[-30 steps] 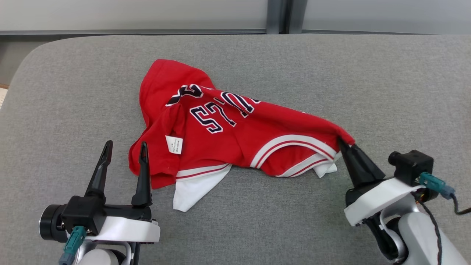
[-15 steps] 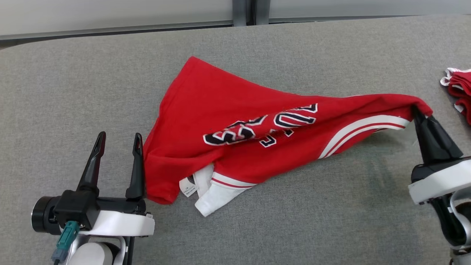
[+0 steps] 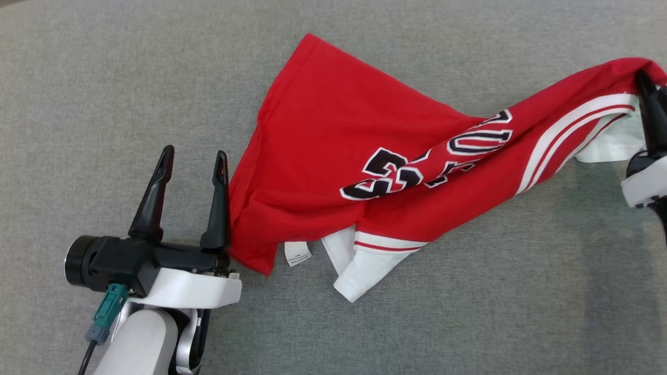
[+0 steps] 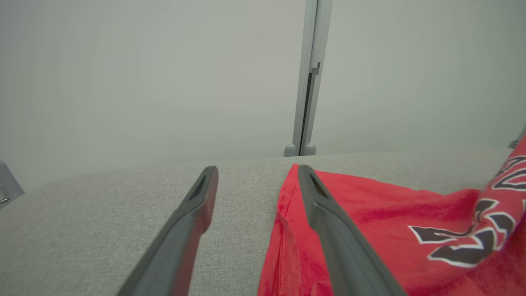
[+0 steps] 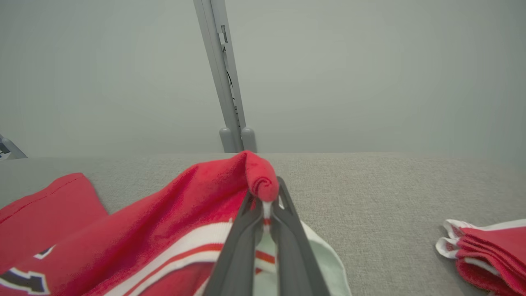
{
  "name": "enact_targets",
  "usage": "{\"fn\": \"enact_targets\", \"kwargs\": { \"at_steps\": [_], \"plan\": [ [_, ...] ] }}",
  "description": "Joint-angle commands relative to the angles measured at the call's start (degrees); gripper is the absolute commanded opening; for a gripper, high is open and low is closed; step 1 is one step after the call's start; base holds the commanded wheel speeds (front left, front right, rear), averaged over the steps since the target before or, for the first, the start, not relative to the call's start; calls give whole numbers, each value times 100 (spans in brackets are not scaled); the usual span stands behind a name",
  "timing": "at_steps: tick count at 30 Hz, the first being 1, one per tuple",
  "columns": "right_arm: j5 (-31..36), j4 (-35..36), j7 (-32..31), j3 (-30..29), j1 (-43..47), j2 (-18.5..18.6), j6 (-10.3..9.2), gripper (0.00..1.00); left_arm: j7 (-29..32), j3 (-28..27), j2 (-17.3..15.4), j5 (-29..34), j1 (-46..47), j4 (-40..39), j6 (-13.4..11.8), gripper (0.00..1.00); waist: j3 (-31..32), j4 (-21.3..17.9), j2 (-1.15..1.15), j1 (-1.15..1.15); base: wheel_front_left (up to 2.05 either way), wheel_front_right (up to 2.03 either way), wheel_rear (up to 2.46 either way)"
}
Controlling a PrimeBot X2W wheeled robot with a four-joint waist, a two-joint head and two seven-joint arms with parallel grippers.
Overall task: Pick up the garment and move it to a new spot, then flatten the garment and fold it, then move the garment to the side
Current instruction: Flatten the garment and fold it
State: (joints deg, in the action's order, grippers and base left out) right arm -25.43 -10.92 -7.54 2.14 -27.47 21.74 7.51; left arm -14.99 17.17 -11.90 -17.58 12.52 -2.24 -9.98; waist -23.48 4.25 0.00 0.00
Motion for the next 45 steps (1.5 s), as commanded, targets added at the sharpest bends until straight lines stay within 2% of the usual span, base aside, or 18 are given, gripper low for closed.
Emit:
{"fn": "enact_targets", "kwargs": {
  "at_steps": [1, 8, 12, 16, 17, 18, 19, 20, 29, 33, 38, 45],
  "plan": [
    [-60, -222, 61, 28, -218, 109, -3, 0, -24, -12, 33, 61, 148, 21, 57, 100, -319, 308, 0, 0, 0, 0, 0],
    [-316, -1661, 355, 459, -1128, 510, -3, 0, -25, -62, 317, 188, 407, 126, 315, 100, -735, 698, 0, 0, 0, 0, 0],
    [-483, -2271, 615, 718, -1438, 568, -3, 0, -25, -141, 436, 290, 465, 190, 449, 100, -794, 760, 0, 0, 0, 0, 0],
    [-674, -2643, 898, 1032, -1535, 470, -3, 0, -25, -245, 488, 371, 435, 263, 538, 100, -723, 668, 0, 0, 0, 0, 0],
    [-709, -2701, 986, 1098, -1546, 454, -3, 38, -25, -269, 495, 404, 426, 280, 559, 100, -689, 630, 0, 0, 0, 0, 0],
    [-737, -2737, 1081, 1173, -1541, 437, -2, 92, -25, -292, 502, 427, 408, 294, 581, 100, -644, 584, 0, 0, 0, 0, 0],
    [-737, -2737, 1081, 1173, -1541, 437, -2, 92, -25, -292, 502, 427, 408, 294, 581, 100, -644, 584, 0, 0, 0, 0, 0],
    [-741, -2757, 1185, 1250, -1534, 424, -2, 100, -25, -323, 500, 449, 385, 309, 589, 100, -597, 531, 0, 0, 0, 0, 0],
    [-641, -2477, 2019, 1614, -1159, 229, -3, 100, -25, -523, 430, 611, 167, 431, 678, 100, -69, 28, 0, 0, 0, 0, 0],
    [-369, -2017, 2193, 1426, -771, 139, -3, 100, -25, -600, 386, 635, 2, 531, 638, 100, 255, -175, 0, 0, 0, 0, 0],
    [73, -1230, 2225, 1032, 0, -114, -2, 100, -23, -648, 292, 643, -272, 658, 583, 100, 675, -365, 0, 0, 0, 0, 0],
    [579, 18, 1786, 599, 1331, -590, -2, 100, 84, -653, 188, 566, -671, 745, 555, 100, 1161, -499, 0, 0, 0, 0, 0]
  ]
}}
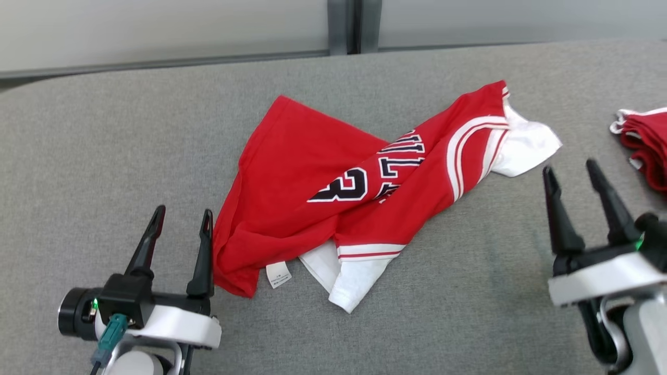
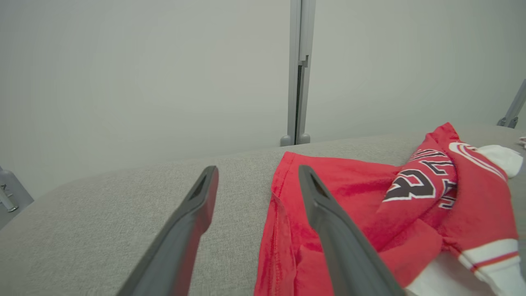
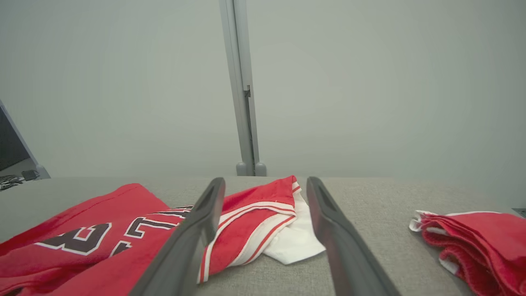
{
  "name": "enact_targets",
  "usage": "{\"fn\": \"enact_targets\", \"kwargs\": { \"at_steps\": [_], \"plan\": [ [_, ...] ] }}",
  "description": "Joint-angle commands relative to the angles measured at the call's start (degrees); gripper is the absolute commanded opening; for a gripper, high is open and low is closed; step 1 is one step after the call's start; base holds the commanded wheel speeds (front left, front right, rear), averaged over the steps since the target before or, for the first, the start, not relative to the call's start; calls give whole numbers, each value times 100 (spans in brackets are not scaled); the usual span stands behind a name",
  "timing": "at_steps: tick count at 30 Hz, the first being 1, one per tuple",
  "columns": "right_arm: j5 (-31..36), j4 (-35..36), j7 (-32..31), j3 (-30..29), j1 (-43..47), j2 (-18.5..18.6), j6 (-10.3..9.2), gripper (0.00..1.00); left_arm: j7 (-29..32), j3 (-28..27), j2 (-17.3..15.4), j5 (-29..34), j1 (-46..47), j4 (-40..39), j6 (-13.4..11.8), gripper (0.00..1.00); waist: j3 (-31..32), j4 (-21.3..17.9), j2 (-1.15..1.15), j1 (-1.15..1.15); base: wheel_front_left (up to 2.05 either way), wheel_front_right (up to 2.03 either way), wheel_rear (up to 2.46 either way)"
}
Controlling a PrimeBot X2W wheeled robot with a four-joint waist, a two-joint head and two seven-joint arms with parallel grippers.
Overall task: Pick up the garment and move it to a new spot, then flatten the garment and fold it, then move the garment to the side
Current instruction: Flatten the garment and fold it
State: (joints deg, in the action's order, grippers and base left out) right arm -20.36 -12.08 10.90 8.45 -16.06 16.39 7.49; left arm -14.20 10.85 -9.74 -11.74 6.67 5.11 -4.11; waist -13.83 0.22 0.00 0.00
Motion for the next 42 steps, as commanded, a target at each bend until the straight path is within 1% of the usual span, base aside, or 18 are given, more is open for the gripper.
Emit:
{"fn": "enact_targets", "kwargs": {
  "at_steps": [1, 4, 9, 18, 33, 38, 42],
  "plan": [
    [135, 304, -137, -87, 362, -113, 0, 100, 36, -25, -38, -28, -143, 9, -43, 100, 256, -106, 0, 0, 0, 0, 0],
    [277, 751, -375, -220, 882, -345, 0, 100, 96, -35, -59, -84, -338, 3, -75, 100, 441, -127, 0, 0, 0, 0, 0],
    [458, 1291, -696, -381, 1460, -582, 0, 100, 182, -42, -103, -141, -597, -57, -121, 100, 646, -148, 0, 0, 0, 0, 0],
    [572, 1752, -1014, -495, 1816, -769, 0, 100, 326, -1, -133, -186, -751, -143, -181, 100, 782, -125, 0, 0, 0, 0, 0],
    [551, 1765, -1075, -407, 1768, -821, 0, 100, 342, 72, -155, -214, -726, -248, -240, 100, 761, -52, 0, 0, 0, 0, 0],
    [462, 1507, -1119, -29, 1618, -791, 0, 100, 348, 104, -150, -221, -641, -287, -244, 100, 699, 19, 0, 0, 0, 0, 0],
    [346, 1020, -1130, 470, 1409, -817, 0, 100, 329, 179, -111, -208, -534, -300, -219, 100, 582, 148, 0, 0, 0, 0, 0]
  ]
}}
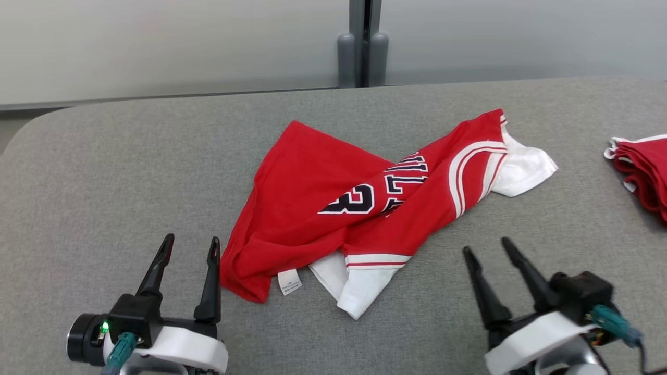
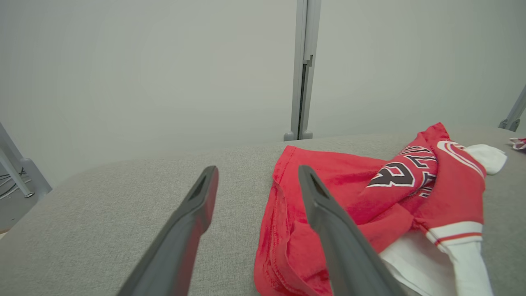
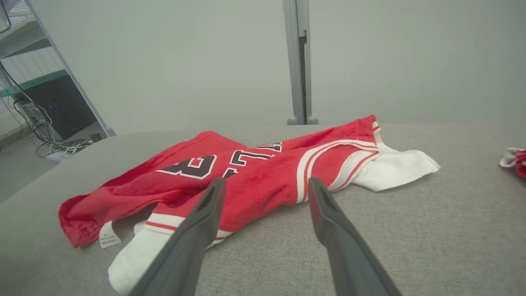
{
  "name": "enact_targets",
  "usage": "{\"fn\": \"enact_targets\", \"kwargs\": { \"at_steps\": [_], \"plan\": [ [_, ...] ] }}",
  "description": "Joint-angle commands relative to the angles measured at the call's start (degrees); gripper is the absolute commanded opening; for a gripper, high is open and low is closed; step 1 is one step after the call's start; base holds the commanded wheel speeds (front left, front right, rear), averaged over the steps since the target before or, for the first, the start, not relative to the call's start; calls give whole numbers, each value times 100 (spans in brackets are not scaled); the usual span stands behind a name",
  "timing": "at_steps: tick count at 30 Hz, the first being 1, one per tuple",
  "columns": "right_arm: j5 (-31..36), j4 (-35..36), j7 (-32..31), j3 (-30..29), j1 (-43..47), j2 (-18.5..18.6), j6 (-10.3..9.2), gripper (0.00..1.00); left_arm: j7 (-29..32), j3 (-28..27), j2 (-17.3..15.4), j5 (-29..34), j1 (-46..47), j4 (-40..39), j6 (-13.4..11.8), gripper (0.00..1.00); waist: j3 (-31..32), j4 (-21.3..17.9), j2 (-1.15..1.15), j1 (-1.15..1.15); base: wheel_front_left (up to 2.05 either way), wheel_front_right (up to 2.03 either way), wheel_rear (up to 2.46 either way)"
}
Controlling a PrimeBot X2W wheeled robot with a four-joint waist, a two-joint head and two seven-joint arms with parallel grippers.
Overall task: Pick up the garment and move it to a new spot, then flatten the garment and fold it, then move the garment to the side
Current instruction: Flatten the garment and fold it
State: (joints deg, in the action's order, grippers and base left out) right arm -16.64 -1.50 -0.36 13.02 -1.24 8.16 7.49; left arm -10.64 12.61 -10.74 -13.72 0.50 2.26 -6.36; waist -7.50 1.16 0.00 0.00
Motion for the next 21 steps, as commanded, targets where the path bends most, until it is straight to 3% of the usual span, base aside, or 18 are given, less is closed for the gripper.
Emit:
{"fn": "enact_targets", "kwargs": {
  "at_steps": [1, 9, 16, 17, 18, 19, 21],
  "plan": [
    [-80, -198, 37, 131, -159, -15, 0, 100, -36, 25, -2, -9, 121, -14, 15, 100, -91, 93, 0, 0, 0, 0, 0],
    [-336, -1907, 362, 905, -1000, -205, 0, 100, -149, 111, 76, -24, 435, 115, 76, 100, -428, 399, 0, 0, 0, 0, 0],
    [-752, -3212, 696, 1181, -1586, -404, 0, 100, -248, 178, 122, -43, 623, 270, 128, 100, -576, 548, 0, 0, 0, 0, 0],
    [-818, -3320, 743, 1233, -1630, -424, 0, 61, -257, 178, 125, -47, 637, 286, 130, 100, -587, 552, 0, 0, 0, 0, 0],
    [-927, -3392, 789, 1291, -1648, -444, 0, 35, -271, 174, 125, -51, 638, 300, 129, 100, -593, 552, 0, 0, 0, 0, 0],
    [-1002, -3436, 844, 1364, -1676, -458, 1, 0, -278, 167, 122, -48, 638, 311, 124, 100, -596, 546, 0, 0, 0, 0, 0],
    [-1061, -3466, 891, 1425, -1709, -463, 1, 0, -291, 156, 113, -47, 640, 318, 117, 100, -600, 535, 0, 0, 0, 0, 0]
  ]
}}
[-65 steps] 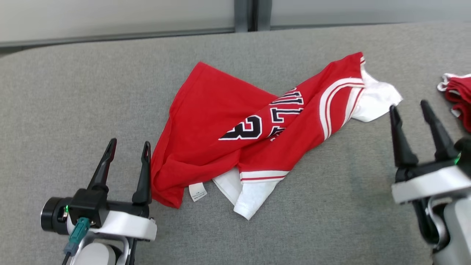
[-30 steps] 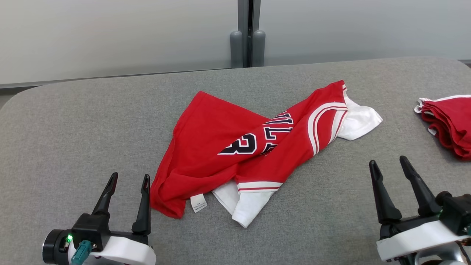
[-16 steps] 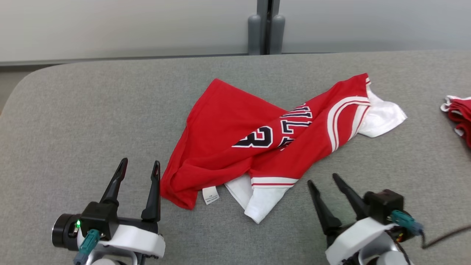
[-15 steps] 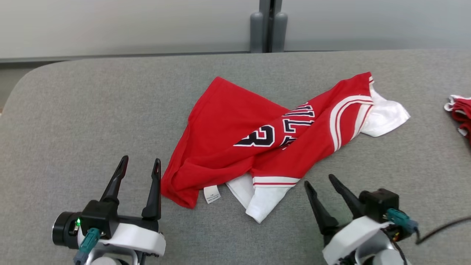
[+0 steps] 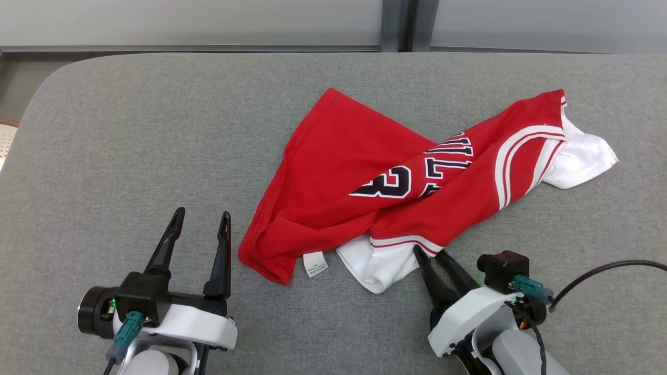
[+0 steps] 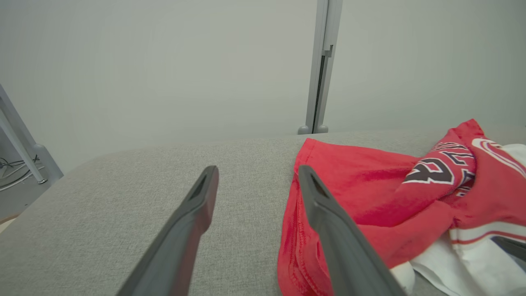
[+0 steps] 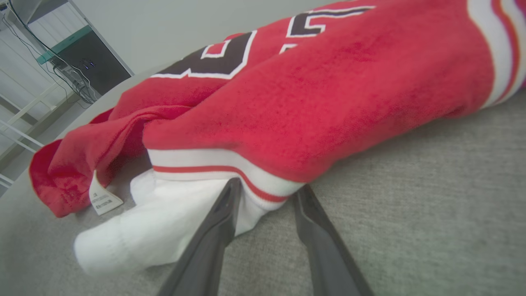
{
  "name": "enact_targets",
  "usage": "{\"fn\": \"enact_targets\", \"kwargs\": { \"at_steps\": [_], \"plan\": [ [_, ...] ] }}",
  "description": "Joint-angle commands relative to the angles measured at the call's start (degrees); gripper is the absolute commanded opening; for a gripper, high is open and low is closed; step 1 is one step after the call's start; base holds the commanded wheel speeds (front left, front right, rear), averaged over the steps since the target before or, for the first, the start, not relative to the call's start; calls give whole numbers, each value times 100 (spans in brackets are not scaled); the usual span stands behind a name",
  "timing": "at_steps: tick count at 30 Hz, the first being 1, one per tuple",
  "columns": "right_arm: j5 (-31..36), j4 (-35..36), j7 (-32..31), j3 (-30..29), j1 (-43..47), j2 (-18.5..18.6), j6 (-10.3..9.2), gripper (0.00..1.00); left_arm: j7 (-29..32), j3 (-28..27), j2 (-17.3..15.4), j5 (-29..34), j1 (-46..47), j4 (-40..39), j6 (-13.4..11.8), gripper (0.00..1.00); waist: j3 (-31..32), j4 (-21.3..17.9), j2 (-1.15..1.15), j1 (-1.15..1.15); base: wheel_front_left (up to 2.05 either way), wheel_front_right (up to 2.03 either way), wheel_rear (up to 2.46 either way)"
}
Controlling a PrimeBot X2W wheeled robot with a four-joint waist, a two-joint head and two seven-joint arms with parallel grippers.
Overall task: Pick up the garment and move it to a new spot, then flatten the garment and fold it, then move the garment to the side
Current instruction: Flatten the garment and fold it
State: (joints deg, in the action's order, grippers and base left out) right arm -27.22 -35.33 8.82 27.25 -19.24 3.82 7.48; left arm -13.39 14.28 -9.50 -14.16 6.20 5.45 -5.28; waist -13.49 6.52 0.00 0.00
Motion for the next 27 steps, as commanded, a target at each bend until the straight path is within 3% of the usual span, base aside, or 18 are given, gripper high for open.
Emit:
{"fn": "enact_targets", "kwargs": {
  "at_steps": [1, 12, 20, 26, 27],
  "plan": [
    [-96, -85, 26, 59, 58, -24, 2, 0, -20, -23, -19, -12, 73, 9, 1, 100, -3, -19, 0, 0, 0, 0, 0],
    [-293, 659, 247, -271, 111, 688, 0, 0, -83, -69, -60, -43, 74, 13, -72, 100, 15, -220, 0, 0, 0, 0, 0],
    [-105, 1582, -344, -1291, 452, 1236, 0, 0, -127, -65, -61, -60, 134, -6, -84, 100, -82, -298, 0, 0, 0, 0, 0],
    [-32, 1653, -908, -1945, 699, 1271, 1, 2, -134, -42, -32, -71, 172, 41, -64, 100, -141, -295, 0, 0, 0, 0, 0],
    [-59, 1657, -925, -1990, 716, 1222, 1, 51, -136, -36, -29, -76, 177, 52, -55, 100, -144, -291, 0, 0, 0, 0, 0]
  ]
}}
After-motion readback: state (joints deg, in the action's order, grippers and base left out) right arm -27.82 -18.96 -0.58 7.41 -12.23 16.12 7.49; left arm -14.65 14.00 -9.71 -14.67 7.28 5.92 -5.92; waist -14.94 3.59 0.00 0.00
